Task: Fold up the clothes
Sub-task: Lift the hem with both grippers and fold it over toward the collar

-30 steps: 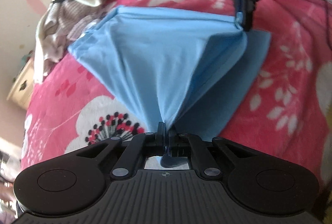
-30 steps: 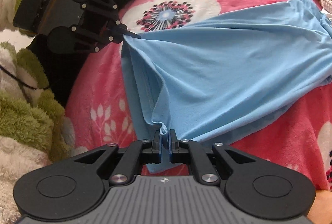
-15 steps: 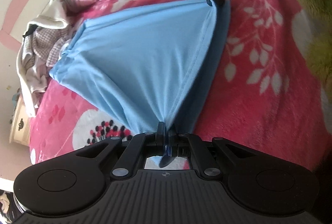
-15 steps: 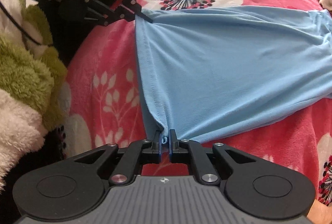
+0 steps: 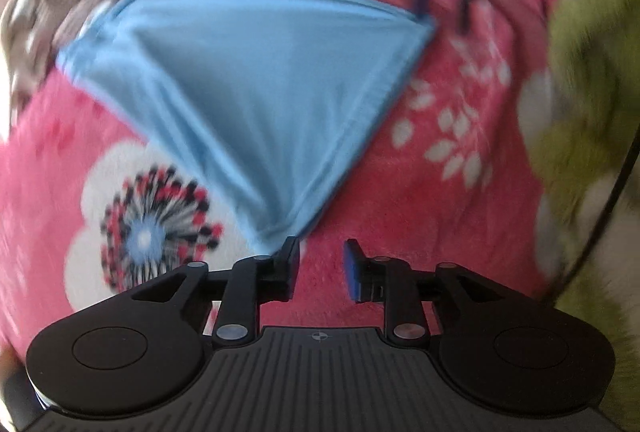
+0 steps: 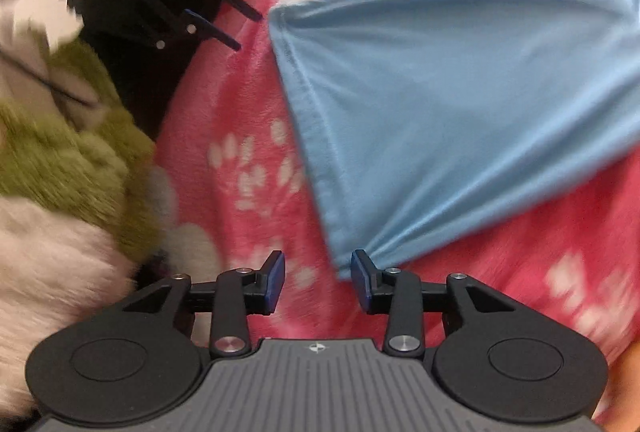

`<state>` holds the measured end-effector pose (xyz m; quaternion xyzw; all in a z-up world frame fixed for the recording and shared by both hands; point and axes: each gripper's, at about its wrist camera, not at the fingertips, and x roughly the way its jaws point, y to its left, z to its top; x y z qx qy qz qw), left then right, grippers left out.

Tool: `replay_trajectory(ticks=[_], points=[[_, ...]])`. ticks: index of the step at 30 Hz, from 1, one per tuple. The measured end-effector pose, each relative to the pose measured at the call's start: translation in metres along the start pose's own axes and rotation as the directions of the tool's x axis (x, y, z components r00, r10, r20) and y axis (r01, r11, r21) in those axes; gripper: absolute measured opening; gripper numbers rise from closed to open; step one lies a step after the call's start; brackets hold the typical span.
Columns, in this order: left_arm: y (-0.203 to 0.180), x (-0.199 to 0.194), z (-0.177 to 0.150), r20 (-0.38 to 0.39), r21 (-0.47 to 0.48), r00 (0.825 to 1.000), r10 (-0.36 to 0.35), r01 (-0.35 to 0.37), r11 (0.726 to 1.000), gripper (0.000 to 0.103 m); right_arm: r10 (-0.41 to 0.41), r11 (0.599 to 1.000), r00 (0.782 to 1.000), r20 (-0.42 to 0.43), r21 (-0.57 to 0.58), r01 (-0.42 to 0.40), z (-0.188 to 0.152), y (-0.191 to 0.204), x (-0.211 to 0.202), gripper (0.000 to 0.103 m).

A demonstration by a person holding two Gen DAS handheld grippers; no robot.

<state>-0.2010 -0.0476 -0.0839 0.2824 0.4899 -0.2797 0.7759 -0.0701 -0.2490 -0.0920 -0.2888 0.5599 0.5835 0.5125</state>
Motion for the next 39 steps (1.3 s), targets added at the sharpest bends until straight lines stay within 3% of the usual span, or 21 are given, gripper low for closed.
replay_trajectory(ticks=[3,6,8,10,15,20,21,23,24,26,29,30,33,35,39], points=[[0.029,-0.012,-0.001,0.053,-0.206,0.999,0.009,0.002,0.979,0.032,0.044,0.992,0.999,-0.018,0.121,-0.042,-0.004,-0.002,-0.005,0.040],[0.058,-0.013,-0.003,0.093,-0.401,0.995,0.032,0.008,0.916,0.033,-0.028,0.979,0.998,-0.051,0.200,0.038,-0.004,-0.004,-0.007,0.040],[0.069,-0.005,-0.005,0.089,-0.478,0.996,0.030,0.016,0.878,0.033,-0.034,0.954,0.998,-0.053,0.295,0.049,-0.003,-0.014,-0.007,0.040],[0.073,0.005,-0.007,0.067,-0.518,0.998,0.019,0.018,0.855,0.033,-0.018,0.914,0.999,-0.035,0.405,0.030,-0.004,-0.030,-0.008,0.040],[0.079,0.025,-0.012,0.060,-0.600,0.998,-0.033,0.063,0.797,0.033,0.069,0.766,0.996,0.063,0.636,-0.093,-0.013,-0.068,-0.014,0.043],[0.089,0.036,-0.019,0.096,-0.696,0.990,-0.104,0.141,0.704,0.032,0.115,0.666,0.988,0.100,0.731,-0.152,-0.020,-0.084,-0.004,0.043],[0.088,0.037,-0.019,0.096,-0.707,0.989,-0.112,0.147,0.692,0.032,0.118,0.659,0.988,0.098,0.736,-0.151,-0.020,-0.085,0.001,0.043],[0.084,0.038,-0.019,0.108,-0.716,0.988,-0.110,0.154,0.681,0.020,0.122,0.663,0.988,0.094,0.733,-0.151,-0.016,-0.084,0.008,0.039],[0.083,0.036,-0.019,0.122,-0.731,0.986,-0.116,0.168,0.661,0.007,0.117,0.680,0.990,0.082,0.719,-0.140,-0.014,-0.080,0.010,0.035],[0.080,0.031,-0.019,0.152,-0.763,0.980,-0.129,0.200,0.615,0.005,0.095,0.736,0.995,0.039,0.670,-0.097,-0.010,-0.070,0.011,0.011],[0.082,0.009,-0.023,0.255,-0.834,0.953,-0.162,0.301,0.463,0.004,0.104,0.759,0.993,0.046,0.642,-0.109,-0.011,-0.064,-0.002,0.009],[0.083,0.003,-0.024,0.276,-0.846,0.947,-0.162,0.319,0.427,0.004,0.096,0.765,0.994,0.046,0.636,-0.104,-0.012,-0.063,-0.007,0.009],[0.083,0.003,-0.030,0.231,-0.862,0.963,-0.140,0.269,0.430,0.005,0.087,0.732,0.996,-0.011,0.679,-0.056,-0.016,-0.072,0.004,0.008],[0.082,0.015,-0.036,0.185,-0.869,0.970,-0.158,0.236,0.435,0.005,0.108,0.708,0.992,-0.063,0.705,-0.032,-0.021,-0.076,0.014,0.000],[0.082,0.031,-0.046,0.117,-0.874,0.975,-0.188,0.191,0.447,0.009,0.118,0.708,0.990,-0.077,0.705,-0.030,-0.026,-0.073,0.010,0.003]])
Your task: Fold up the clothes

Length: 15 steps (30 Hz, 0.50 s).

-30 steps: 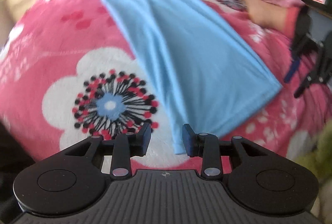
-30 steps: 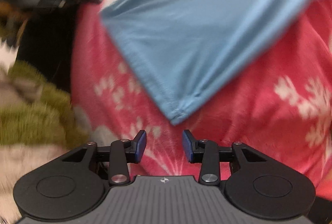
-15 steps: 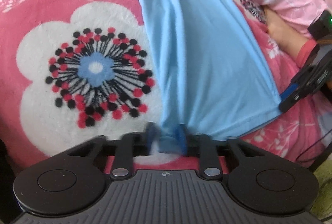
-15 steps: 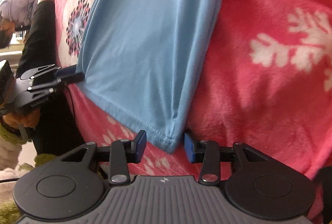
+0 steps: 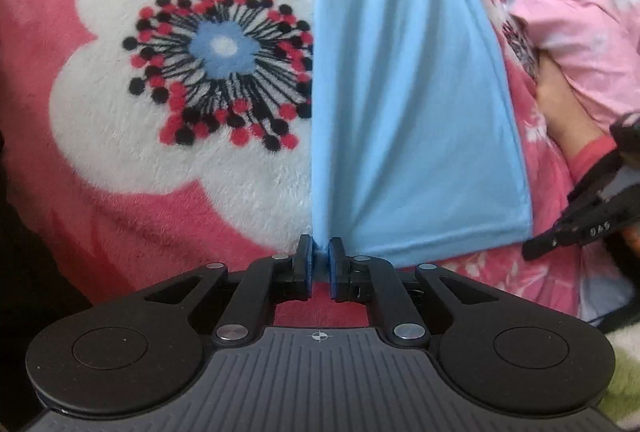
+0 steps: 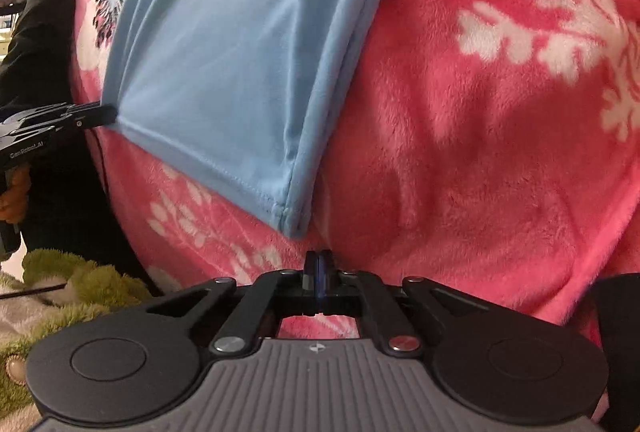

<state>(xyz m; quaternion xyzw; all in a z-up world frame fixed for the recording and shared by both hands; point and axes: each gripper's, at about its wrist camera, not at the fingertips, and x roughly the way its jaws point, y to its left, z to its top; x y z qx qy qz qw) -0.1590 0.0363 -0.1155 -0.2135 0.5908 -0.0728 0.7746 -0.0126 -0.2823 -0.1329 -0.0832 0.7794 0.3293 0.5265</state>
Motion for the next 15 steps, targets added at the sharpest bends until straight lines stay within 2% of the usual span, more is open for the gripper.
replay_trajectory(ticks=[1,3,5,10,15], points=[[0.000,-0.002,0.000,-0.003,0.004,1.000,-0.006,0.006,1.000,0.020,0.010,1.000,1.000,0.003,0.002,-0.010,0.000,0.000,-0.003,0.006],[0.002,-0.005,-0.001,-0.024,0.009,0.999,-0.024,0.025,1.000,0.034,0.034,0.999,0.999,0.004,0.020,-0.034,0.003,-0.004,-0.007,0.013],[0.004,-0.010,-0.004,-0.028,0.034,1.000,-0.008,0.009,0.999,0.036,0.043,0.999,0.999,0.027,0.030,-0.044,0.006,-0.006,-0.014,0.035],[0.006,-0.017,-0.006,0.003,0.031,1.000,-0.011,0.011,0.999,0.049,0.103,0.991,0.992,0.078,0.076,-0.109,0.015,-0.016,-0.023,0.038],[0.004,-0.010,0.000,0.035,0.011,0.999,-0.027,0.027,1.000,0.051,0.119,0.985,0.987,0.112,0.109,-0.131,0.020,-0.014,-0.013,0.038]])
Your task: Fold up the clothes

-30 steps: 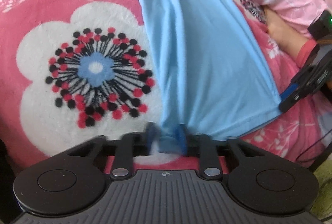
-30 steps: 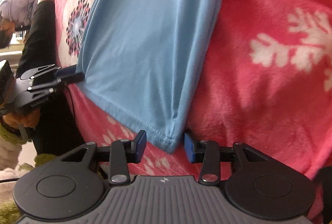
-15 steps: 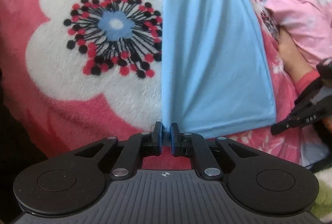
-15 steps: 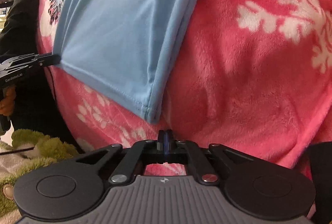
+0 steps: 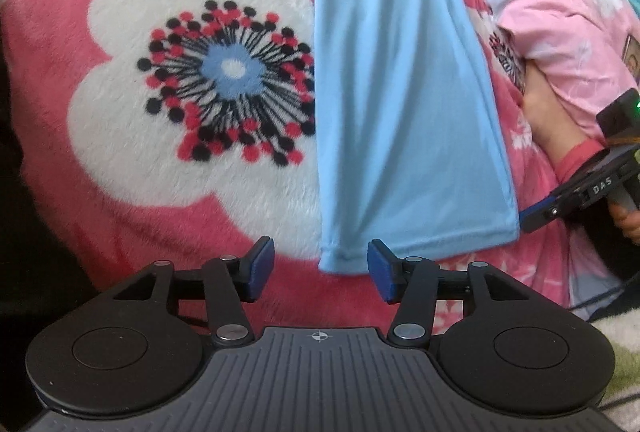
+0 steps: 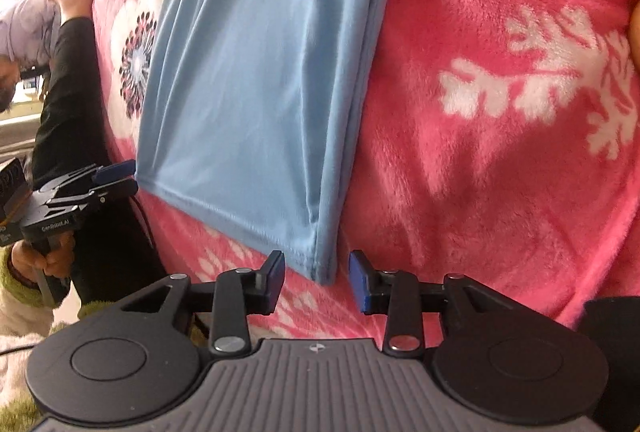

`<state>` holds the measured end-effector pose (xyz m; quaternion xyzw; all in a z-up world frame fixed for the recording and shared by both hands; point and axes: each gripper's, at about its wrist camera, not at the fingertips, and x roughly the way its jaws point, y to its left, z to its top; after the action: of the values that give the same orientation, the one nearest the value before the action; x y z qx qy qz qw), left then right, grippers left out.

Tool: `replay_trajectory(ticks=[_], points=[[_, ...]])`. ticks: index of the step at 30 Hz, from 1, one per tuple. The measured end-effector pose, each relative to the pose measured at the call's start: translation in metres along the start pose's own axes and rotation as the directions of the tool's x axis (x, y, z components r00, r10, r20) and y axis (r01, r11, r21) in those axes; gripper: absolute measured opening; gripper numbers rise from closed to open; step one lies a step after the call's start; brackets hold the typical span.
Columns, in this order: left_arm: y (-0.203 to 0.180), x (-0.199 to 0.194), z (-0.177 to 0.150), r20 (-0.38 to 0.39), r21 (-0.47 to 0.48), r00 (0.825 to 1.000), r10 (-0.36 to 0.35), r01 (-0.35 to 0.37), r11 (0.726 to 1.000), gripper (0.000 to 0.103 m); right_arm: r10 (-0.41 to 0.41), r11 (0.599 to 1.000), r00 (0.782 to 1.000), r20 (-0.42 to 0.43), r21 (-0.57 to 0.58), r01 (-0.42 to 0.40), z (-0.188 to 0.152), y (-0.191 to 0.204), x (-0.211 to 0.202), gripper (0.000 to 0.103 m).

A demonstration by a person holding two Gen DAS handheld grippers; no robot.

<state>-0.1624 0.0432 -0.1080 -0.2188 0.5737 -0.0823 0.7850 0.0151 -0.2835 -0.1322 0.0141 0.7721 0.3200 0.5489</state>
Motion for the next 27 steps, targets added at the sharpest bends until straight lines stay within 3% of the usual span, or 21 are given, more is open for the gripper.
replay_trajectory(ticks=[4,6,8,10,14,15,16,17,18,19,21,23,25,27], points=[[-0.006,0.015,0.000,0.005,0.002,1.000,0.013,-0.013,1.000,0.050,0.008,1.000,1.000,0.025,0.008,-0.009,0.002,0.003,0.014,0.040],[-0.011,0.022,-0.001,0.009,0.012,1.000,0.024,-0.024,1.000,0.050,-0.010,0.999,1.000,0.022,-0.036,0.011,0.001,0.009,0.018,0.033],[-0.014,0.020,-0.003,0.024,0.023,0.999,0.033,-0.034,0.999,0.043,-0.033,0.996,0.999,0.016,-0.076,0.035,-0.001,0.014,0.020,0.011],[-0.013,0.019,-0.004,0.024,0.024,0.999,0.022,-0.023,0.999,0.017,-0.051,0.992,0.999,0.011,-0.117,0.052,-0.003,0.020,0.021,0.009],[-0.013,0.018,-0.005,0.004,0.042,1.000,0.028,-0.029,0.999,0.014,-0.111,0.979,0.994,-0.012,-0.173,0.107,-0.005,0.031,0.029,0.010],[-0.014,0.018,-0.004,-0.002,0.054,0.999,0.037,-0.037,0.998,0.016,-0.118,0.978,0.993,-0.023,-0.176,0.112,-0.004,0.033,0.029,0.012],[-0.016,0.017,-0.003,-0.007,0.065,0.999,0.045,-0.045,0.997,0.022,-0.125,0.977,0.992,-0.035,-0.179,0.117,-0.003,0.035,0.029,0.024],[-0.017,0.012,-0.001,0.004,0.078,0.998,0.059,-0.059,0.995,0.027,-0.131,0.976,0.990,-0.056,-0.182,0.119,-0.001,0.037,0.025,0.047],[-0.018,0.007,0.000,0.017,0.092,0.997,0.073,-0.074,0.993,0.038,-0.139,0.972,0.989,-0.048,-0.198,0.127,-0.002,0.035,0.012,0.057],[-0.018,0.001,0.001,0.031,0.105,0.996,0.087,-0.090,0.990,0.041,-0.149,0.967,0.988,-0.038,-0.216,0.138,-0.003,0.034,-0.001,0.063],[-0.019,-0.015,0.006,0.086,0.136,0.990,0.113,-0.124,0.983,0.041,-0.198,0.941,0.979,0.040,-0.271,0.201,0.004,0.045,-0.027,0.063],[-0.022,-0.029,0.015,0.153,0.174,0.979,0.132,-0.158,0.972,0.043,-0.238,0.916,0.961,0.140,-0.297,0.270,0.015,0.055,-0.055,0.063],[-0.030,-0.035,0.027,0.212,0.223,0.968,0.135,-0.182,0.958,0.044,-0.236,0.916,0.928,0.290,-0.251,0.312,0.043,0.056,-0.091,0.063],[-0.044,-0.027,0.046,0.252,0.288,0.961,0.117,-0.190,0.939,0.044,-0.253,0.914,0.851,0.459,-0.173,0.366,0.076,0.053,-0.118,0.063]])
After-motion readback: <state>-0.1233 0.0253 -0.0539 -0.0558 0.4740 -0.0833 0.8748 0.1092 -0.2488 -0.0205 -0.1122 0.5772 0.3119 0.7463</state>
